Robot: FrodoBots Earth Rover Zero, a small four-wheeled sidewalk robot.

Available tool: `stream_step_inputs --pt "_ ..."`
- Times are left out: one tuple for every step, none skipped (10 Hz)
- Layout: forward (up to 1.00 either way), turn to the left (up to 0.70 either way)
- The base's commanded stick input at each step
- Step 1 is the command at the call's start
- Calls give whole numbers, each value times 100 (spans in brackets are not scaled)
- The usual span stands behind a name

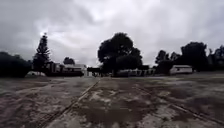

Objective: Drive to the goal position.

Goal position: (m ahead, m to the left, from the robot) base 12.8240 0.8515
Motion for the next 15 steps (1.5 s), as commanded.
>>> stream_step_inputs --pt "70 0" --pt "70 0" --pt "70 0" --pt "70 0" --pt "70 0" --pt "70 0" --pt "70 0" --pt "70 0" --pt "70 0" --pt "70 0" --pt "70 0" --pt "70 0" --pt "70 0" --pt "70 0" --pt "70 0"
